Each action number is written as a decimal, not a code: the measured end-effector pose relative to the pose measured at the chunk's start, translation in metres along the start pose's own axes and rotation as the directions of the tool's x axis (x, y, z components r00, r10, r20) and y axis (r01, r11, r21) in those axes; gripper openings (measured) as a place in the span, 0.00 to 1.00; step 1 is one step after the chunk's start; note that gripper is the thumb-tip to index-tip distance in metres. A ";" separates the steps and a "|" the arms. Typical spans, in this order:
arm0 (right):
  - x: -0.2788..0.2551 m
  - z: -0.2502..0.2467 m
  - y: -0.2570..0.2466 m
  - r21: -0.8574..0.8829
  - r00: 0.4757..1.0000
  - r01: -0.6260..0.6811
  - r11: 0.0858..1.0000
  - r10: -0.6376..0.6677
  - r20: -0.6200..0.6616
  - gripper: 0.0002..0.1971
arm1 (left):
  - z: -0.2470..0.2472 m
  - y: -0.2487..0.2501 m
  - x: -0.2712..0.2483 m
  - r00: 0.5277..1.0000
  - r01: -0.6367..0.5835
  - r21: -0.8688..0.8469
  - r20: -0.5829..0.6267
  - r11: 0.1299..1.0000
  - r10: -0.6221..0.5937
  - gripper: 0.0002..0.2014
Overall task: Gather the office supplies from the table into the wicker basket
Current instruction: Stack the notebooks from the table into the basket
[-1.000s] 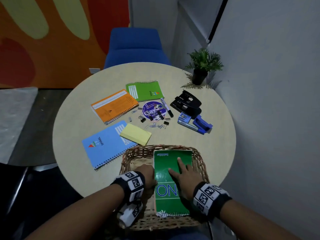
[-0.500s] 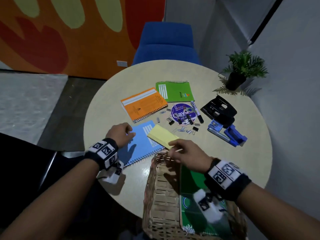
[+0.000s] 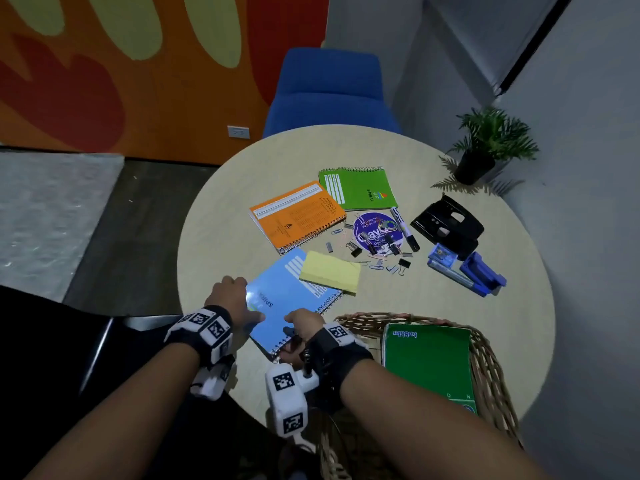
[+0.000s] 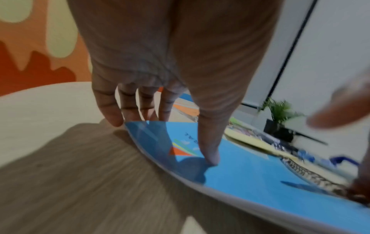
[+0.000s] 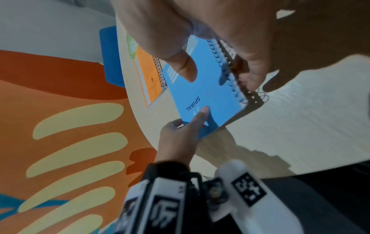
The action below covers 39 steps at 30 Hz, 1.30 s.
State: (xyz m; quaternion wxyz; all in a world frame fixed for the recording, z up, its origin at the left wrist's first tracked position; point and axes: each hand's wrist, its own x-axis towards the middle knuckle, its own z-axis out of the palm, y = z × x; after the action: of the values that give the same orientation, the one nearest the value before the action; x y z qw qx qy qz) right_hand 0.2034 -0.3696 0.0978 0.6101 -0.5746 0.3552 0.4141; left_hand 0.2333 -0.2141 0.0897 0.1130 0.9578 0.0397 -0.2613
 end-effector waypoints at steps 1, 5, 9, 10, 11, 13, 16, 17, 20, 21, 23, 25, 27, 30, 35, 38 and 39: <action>0.003 -0.001 -0.003 -0.076 0.999 -0.028 0.997 0.026 -0.028 0.04 | -0.003 -0.003 -0.002 1.000 0.003 -0.069 0.028 0.998 -0.001 0.23; -0.050 0.006 -0.006 0.156 0.989 0.123 0.980 -0.133 0.057 0.02 | -0.016 -0.013 -0.012 0.997 0.012 -0.372 0.074 0.928 0.017 0.18; -0.090 -0.017 -0.016 0.392 0.978 0.101 0.914 -0.163 0.129 0.05 | -0.049 -0.011 -0.039 0.993 0.115 -0.783 0.102 0.612 -0.057 0.12; -0.103 -0.026 -0.017 0.393 0.970 0.115 0.912 -0.187 0.152 0.04 | -0.059 -0.007 -0.050 0.990 0.134 -0.847 0.134 0.515 -0.037 0.12; -0.115 -0.038 -0.017 0.355 0.965 0.127 0.926 -0.198 0.170 0.04 | -0.067 -0.003 -0.059 0.989 0.133 -0.882 0.145 0.452 -0.008 0.11; -0.135 -0.066 -0.010 0.248 0.957 0.144 0.958 -0.198 0.212 0.04 | -0.080 0.010 -0.077 0.992 0.105 -0.922 0.126 0.373 0.033 0.06; -0.164 -0.115 0.004 0.092 0.931 0.260 0.961 -0.275 0.242 0.09 | -0.087 0.037 -0.110 0.985 0.086 -0.944 0.130 0.319 0.116 0.10; -0.172 -0.133 0.011 0.025 0.915 0.324 0.946 -0.320 0.247 0.12 | -0.085 0.048 -0.122 0.979 0.070 -0.943 0.127 0.325 0.159 0.13; -0.186 -0.190 0.035 -0.216 0.867 0.491 0.844 -0.450 0.213 0.18 | -0.068 0.092 -0.157 0.946 0.025 -0.920 0.148 0.391 0.288 0.14; -0.188 -0.207 0.044 -0.309 0.867 0.498 0.810 -0.465 0.178 0.19 | -0.057 0.108 -0.162 0.932 -0.002 -0.902 0.155 0.432 0.327 0.13; -0.184 -0.240 0.061 -0.449 0.855 0.496 0.743 -0.508 0.104 0.21 | -0.032 0.139 -0.167 0.899 -0.062 -0.863 0.170 0.502 0.403 0.10; -0.174 -0.266 0.077 -0.620 0.830 0.470 0.628 -0.554 0.068 0.26 | -0.003 0.167 -0.165 0.864 -0.115 -0.807 0.206 0.580 0.459 0.06; -0.165 -0.283 0.092 -0.769 0.823 0.402 0.498 -0.565 0.064 0.28 | 0.026 0.190 -0.158 0.858 -0.203 -0.697 0.212 0.688 0.468 0.11; -0.152 -0.293 0.110 -0.839 0.859 0.274 0.470 -0.512 -0.007 0.27 | 0.056 0.212 -0.151 0.876 -0.278 -0.508 0.214 0.815 0.432 0.16; -0.150 -0.299 0.128 -0.828 0.896 0.219 0.517 -0.442 -0.039 0.26 | 0.082 0.213 -0.143 0.887 -0.231 -0.354 0.306 0.906 0.345 0.14; -0.153 -0.295 0.129 -0.855 0.861 0.274 0.441 -0.508 0.014 0.35 | 0.089 0.208 -0.137 0.907 -0.171 -0.341 0.312 0.924 0.283 0.17; -0.152 -0.292 0.128 -0.898 0.838 0.258 0.356 -0.545 0.025 0.38 | 0.090 0.208 -0.135 0.916 -0.161 -0.328 0.302 0.931 0.265 0.18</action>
State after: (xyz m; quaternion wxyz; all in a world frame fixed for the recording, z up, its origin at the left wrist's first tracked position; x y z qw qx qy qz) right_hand 0.0376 -0.6754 0.1588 0.2544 -0.9237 0.0203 0.2857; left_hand 0.1005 -0.4395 0.1237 0.2886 0.8686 -0.0473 -0.4000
